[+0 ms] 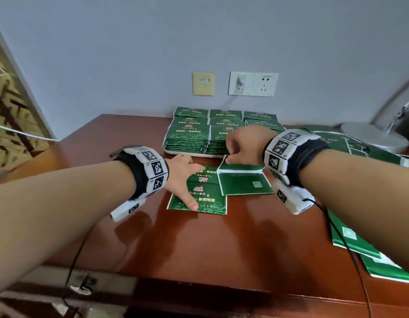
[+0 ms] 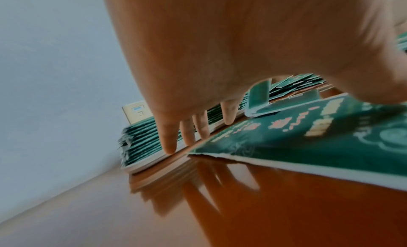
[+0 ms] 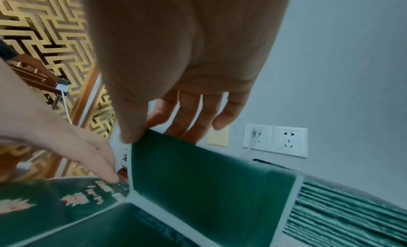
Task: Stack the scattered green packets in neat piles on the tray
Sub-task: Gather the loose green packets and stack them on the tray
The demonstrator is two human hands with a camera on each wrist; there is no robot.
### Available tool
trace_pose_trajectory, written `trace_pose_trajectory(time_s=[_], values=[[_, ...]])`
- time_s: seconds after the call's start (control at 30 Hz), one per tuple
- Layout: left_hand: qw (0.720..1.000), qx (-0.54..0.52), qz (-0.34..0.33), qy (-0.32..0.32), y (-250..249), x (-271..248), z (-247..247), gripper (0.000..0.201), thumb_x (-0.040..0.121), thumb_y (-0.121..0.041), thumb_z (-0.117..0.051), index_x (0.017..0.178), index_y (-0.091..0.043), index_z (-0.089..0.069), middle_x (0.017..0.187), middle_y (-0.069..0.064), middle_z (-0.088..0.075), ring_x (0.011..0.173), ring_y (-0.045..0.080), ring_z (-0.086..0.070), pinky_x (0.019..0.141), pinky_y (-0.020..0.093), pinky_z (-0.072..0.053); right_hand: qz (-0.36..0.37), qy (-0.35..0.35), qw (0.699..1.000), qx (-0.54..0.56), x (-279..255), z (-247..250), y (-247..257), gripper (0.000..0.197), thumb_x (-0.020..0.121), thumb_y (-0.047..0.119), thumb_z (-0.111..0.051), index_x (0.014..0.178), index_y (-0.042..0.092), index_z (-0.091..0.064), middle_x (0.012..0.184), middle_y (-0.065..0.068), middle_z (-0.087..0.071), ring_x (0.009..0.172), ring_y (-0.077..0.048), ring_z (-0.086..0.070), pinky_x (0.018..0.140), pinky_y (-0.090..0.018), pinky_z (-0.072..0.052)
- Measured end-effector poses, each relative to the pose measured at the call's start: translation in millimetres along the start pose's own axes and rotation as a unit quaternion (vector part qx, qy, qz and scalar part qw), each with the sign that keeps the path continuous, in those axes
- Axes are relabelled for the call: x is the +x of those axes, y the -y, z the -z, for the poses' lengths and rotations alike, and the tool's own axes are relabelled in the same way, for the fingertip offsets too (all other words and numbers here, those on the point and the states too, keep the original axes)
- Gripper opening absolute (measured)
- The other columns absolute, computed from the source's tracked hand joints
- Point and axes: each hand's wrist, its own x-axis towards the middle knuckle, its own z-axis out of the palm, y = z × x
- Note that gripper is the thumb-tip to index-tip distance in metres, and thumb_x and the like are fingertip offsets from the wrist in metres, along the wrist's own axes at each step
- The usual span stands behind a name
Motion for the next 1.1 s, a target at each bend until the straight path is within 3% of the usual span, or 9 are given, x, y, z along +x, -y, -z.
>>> trace_pose_trajectory(time_s=[0.17,0.27,0.43,0.57,0.67,0.8,0.87,0.93,1.1], values=[[1.000,0.006,0.012,0.021,-3,5,-8,0.132,0.054,-0.073,-0.075,0.152,-0.029,0.002,0.155,-0.001,-0.011,0.141,0.023,-0.018,0.113,0.042,-0.028,-0.009,0.108,0.994,0.017,-6,-11,7,0.035,0.082,0.056,-0.062,0.091,0.022,-0.064,0.084,0.008,-0.064,0.080,-0.012,-0.059,0.066,-0.026,-0.043],[1.000,0.024,0.011,0.012,-2,7,-5,0.130,0.053,-0.073,-0.075,0.153,-0.026,-0.005,0.147,0.000,-0.020,0.135,0.022,-0.024,0.111,0.042,-0.032,-0.041,0.103,0.993,-0.031,-5,-21,1,0.042,0.085,0.056,-0.057,0.105,0.020,-0.060,0.099,0.003,-0.064,0.089,-0.017,-0.060,0.075,-0.030,-0.047],[0.999,0.051,0.006,-0.008,3,6,3,0.120,0.052,-0.072,-0.076,0.149,-0.023,-0.025,0.131,-0.004,-0.037,0.121,0.017,-0.039,0.103,0.038,-0.040,-0.083,0.159,0.983,-0.050,-4,-34,-4,0.094,0.070,0.063,-0.070,0.143,0.016,-0.035,0.135,-0.005,-0.049,0.120,-0.025,-0.051,0.097,-0.037,-0.045],[0.996,0.088,0.016,-0.023,9,2,12,0.090,0.057,-0.065,-0.079,0.129,-0.023,-0.046,0.117,-0.007,-0.051,0.104,0.015,-0.052,0.082,0.028,-0.044,-0.088,0.181,0.978,-0.060,3,-41,-3,0.099,0.062,0.067,-0.073,0.139,0.014,-0.039,0.127,-0.005,-0.055,0.113,-0.026,-0.054,0.095,-0.041,-0.047],[0.996,0.079,0.020,-0.034,17,1,17,0.054,0.065,-0.052,-0.080,0.101,-0.024,-0.050,0.094,-0.009,-0.054,0.088,0.014,-0.054,0.079,0.030,-0.049,-0.096,0.182,0.977,-0.059,5,-40,0,0.093,0.059,0.067,-0.074,0.132,0.016,-0.045,0.113,-0.004,-0.057,0.103,-0.024,-0.056,0.089,-0.040,-0.050],[0.997,-0.003,0.019,-0.071,35,-2,29,0.028,0.074,-0.035,-0.079,0.092,-0.018,-0.064,0.078,-0.014,-0.057,0.077,0.013,-0.056,0.068,0.024,-0.043,-0.113,0.187,0.975,-0.035,4,-42,1,0.081,0.058,0.055,-0.082,0.120,0.020,-0.043,0.112,-0.001,-0.052,0.097,-0.020,-0.055,0.086,-0.037,-0.050],[0.997,-0.036,0.022,-0.069,40,-4,35,0.048,0.075,-0.035,-0.078,0.115,-0.012,-0.065,0.097,-0.007,-0.063,0.084,0.012,-0.056,0.075,0.022,-0.042,-0.115,0.192,0.974,-0.017,5,-41,3,0.086,0.059,0.050,-0.083,0.125,0.018,-0.040,0.118,-0.001,-0.052,0.099,-0.020,-0.055,0.087,-0.037,-0.050],[0.997,-0.030,0.031,-0.064,40,-3,38,0.068,0.076,-0.040,-0.077,0.132,-0.011,-0.053,0.124,0.002,-0.057,0.104,0.016,-0.054,0.091,0.025,-0.041,-0.114,0.202,0.972,-0.023,7,-39,5,0.095,0.059,0.052,-0.083,0.133,0.015,-0.037,0.123,-0.002,-0.053,0.106,-0.023,-0.056,0.091,-0.040,-0.049],[0.996,-0.075,0.051,-0.005,28,7,21,0.093,0.069,-0.052,-0.079,0.144,-0.022,-0.033,0.126,0.000,-0.053,0.109,0.016,-0.054,0.093,0.027,-0.044,-0.123,0.217,0.968,-0.013,7,-37,8,0.095,0.065,0.046,-0.083,0.139,0.014,-0.032,0.124,-0.005,-0.053,0.107,-0.024,-0.056,0.088,-0.036,-0.049]])
